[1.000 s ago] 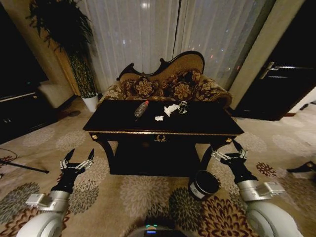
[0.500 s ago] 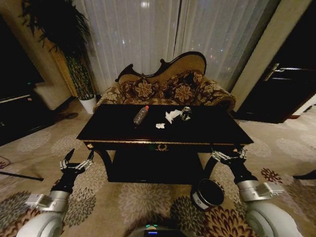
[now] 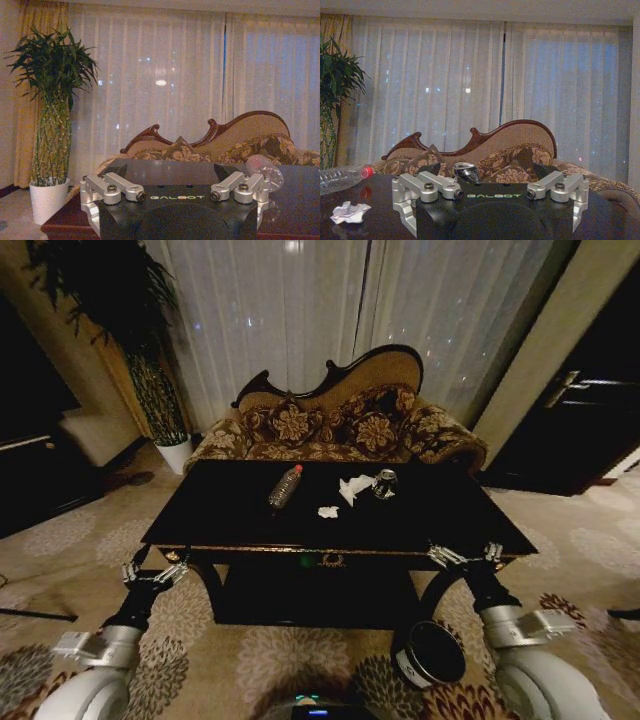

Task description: Move to the front of the table and place the trash on the table into the trash bin.

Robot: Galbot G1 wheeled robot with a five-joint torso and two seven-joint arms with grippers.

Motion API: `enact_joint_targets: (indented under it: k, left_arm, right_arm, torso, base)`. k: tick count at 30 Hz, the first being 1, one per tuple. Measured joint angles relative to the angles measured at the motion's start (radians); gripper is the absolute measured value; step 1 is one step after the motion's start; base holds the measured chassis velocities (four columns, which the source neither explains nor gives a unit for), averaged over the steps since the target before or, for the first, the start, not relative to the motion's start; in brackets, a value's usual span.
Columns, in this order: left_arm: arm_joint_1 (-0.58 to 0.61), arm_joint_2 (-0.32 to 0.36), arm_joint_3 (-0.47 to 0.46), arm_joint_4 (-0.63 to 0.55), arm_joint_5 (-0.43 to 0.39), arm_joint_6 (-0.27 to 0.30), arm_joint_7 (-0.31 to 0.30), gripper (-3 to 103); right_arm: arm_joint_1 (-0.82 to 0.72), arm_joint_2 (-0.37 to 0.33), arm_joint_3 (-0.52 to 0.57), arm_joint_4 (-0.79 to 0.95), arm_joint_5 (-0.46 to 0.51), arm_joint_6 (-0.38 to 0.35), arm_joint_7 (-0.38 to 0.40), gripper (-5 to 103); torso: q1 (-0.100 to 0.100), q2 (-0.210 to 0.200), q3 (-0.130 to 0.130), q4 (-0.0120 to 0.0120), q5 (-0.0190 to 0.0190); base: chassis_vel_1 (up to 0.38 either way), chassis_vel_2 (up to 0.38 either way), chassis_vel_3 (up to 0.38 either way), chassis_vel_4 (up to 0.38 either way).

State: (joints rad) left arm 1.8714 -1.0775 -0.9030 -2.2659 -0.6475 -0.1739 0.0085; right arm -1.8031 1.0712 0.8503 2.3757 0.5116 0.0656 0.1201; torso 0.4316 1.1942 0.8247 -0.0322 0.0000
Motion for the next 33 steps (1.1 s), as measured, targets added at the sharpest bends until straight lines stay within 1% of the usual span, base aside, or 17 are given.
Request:
enact_joint_targets:
  k: [4, 7, 9, 11, 12, 14, 15, 17, 18, 20, 21, 25, 27, 28, 30, 31, 33]
  left_arm:
    - [-0.005, 0.017, 0.001, 0.002, -0.001, 0.007, 0.002, 98]
    - [-0.022, 0.056, -0.002, 0.022, -0.027, 0.021, 0.005, 98]
    - [-0.027, 0.067, -0.005, 0.029, -0.033, 0.024, 0.006, 98]
    - [-0.041, 0.125, -0.015, 0.055, -0.074, 0.040, 0.013, 97]
    - [-0.041, 0.125, -0.015, 0.055, -0.074, 0.040, 0.013, 97]
    - [-0.047, 0.189, -0.022, 0.073, -0.116, 0.050, 0.024, 98]
    - [-0.056, 0.261, -0.028, 0.095, -0.154, 0.055, 0.035, 99]
    - [-0.069, 0.339, -0.032, 0.115, -0.191, 0.057, 0.046, 101]
    - [-0.069, 0.339, -0.032, 0.115, -0.191, 0.057, 0.046, 101]
    - [-0.078, 0.417, -0.033, 0.121, -0.233, 0.063, 0.058, 98]
    - [-0.083, 0.442, -0.032, 0.121, -0.242, 0.064, 0.061, 98]
    - [-0.103, 0.488, -0.021, 0.108, -0.262, 0.074, 0.063, 98]
    - [-0.148, 0.511, 0.010, 0.099, -0.274, 0.085, 0.061, 98]
    - [-0.178, 0.522, 0.027, 0.099, -0.286, 0.093, 0.057, 98]
    - [-0.197, 0.528, 0.039, 0.099, -0.296, 0.099, 0.055, 98]
    - [-0.238, 0.545, 0.064, 0.105, -0.323, 0.115, 0.051, 98]
    - [-0.275, 0.566, 0.088, 0.121, -0.349, 0.126, 0.051, 98]
  right_arm:
    - [0.000, -0.001, 0.000, -0.003, -0.004, 0.003, 0.000, 100]
    - [-0.003, 0.006, 0.000, -0.006, -0.011, 0.008, 0.000, 100]
    - [-0.003, 0.008, 0.001, -0.007, -0.012, 0.009, 0.000, 100]
    - [-0.007, 0.016, 0.001, -0.007, -0.016, 0.013, 0.000, 100]
    - [-0.007, 0.016, 0.001, -0.007, -0.016, 0.013, 0.000, 100]
    - [-0.010, 0.018, 0.002, -0.007, -0.019, 0.016, 0.000, 100]
    - [-0.011, 0.018, 0.003, -0.007, -0.019, 0.017, 0.000, 100]
    - [-0.011, 0.019, 0.006, -0.007, -0.019, 0.018, 0.000, 100]
    - [-0.011, 0.019, 0.006, -0.007, -0.019, 0.018, 0.000, 100]
    - [-0.010, 0.022, 0.007, -0.007, -0.019, 0.018, 0.000, 100]
    - [-0.007, 0.022, 0.006, -0.008, -0.019, 0.017, 0.000, 100]
    - [0.006, 0.015, -0.005, -0.013, -0.017, 0.014, 0.000, 100]
    - [0.015, 0.005, -0.015, -0.020, -0.016, 0.010, 0.000, 100]
    - [0.013, 0.005, -0.015, -0.021, -0.016, 0.010, 0.000, 100]
    - [0.011, 0.006, -0.014, -0.021, -0.016, 0.010, -0.001, 100]
    - [0.006, 0.009, -0.009, -0.021, -0.015, 0.011, -0.001, 100]
    - [0.003, 0.011, -0.003, -0.021, -0.014, 0.011, -0.001, 100]
  torso:
    - [0.000, 0.000, 0.000, 0.0000, 0.0000]
    - [-0.001, 0.000, 0.000, 0.0000, 0.0000]
    - [-0.001, 0.000, 0.000, 0.0000, 0.0000]
    - [-0.001, 0.000, 0.000, 0.0000, -0.0001]
    - [-0.001, 0.000, 0.000, 0.0000, -0.0001]
    - [-0.001, 0.000, 0.000, 0.0001, -0.0002]
    - [0.000, 0.000, 0.000, -0.0001, 0.0000]
    - [0.000, 0.000, 0.000, -0.0002, -0.0002]
    - [0.000, 0.000, 0.000, -0.0002, -0.0002]
    - [0.000, 0.000, 0.000, -0.0002, -0.0001]
    - [0.000, 0.000, 0.000, -0.0002, -0.0001]
    - [0.000, 0.000, 0.000, -0.0003, 0.0001]
    - [0.000, 0.000, 0.000, 0.0006, 0.0000]
    - [0.000, 0.000, 0.000, 0.0003, 0.0000]
    - [0.000, 0.000, 0.000, 0.0001, 0.0001]
    - [0.000, 0.000, 0.000, -0.0003, -0.0001]
    - [0.000, 0.000, 0.000, -0.0002, -0.0001]
  base:
    - [0.000, 0.000, 0.000, 0.000]
    - [0.000, 0.000, 0.000, 0.000]
    - [0.000, 0.000, 0.000, 0.000]
    - [0.000, 0.000, 0.000, 0.000]
    - [0.000, 0.000, 0.000, 0.000]
    - [0.000, 0.000, 0.000, 0.000]
    - [0.000, 0.000, 0.000, 0.000]
    - [0.000, 0.000, 0.000, 0.000]
    - [0.000, 0.000, 0.000, 0.000]
    - [0.000, 0.000, 0.000, 0.000]
    - [0.000, 0.000, 0.000, 0.000]
    - [0.000, 0.000, 0.000, 0.000]
    - [0.000, 0.000, 0.000, 0.000]
    - [0.000, 0.000, 0.000, 0.000]
    - [0.000, 0.000, 0.000, 0.000]
    - [0.000, 0.000, 0.000, 0.000]
    - [0.000, 0.000, 0.000, 0.000]
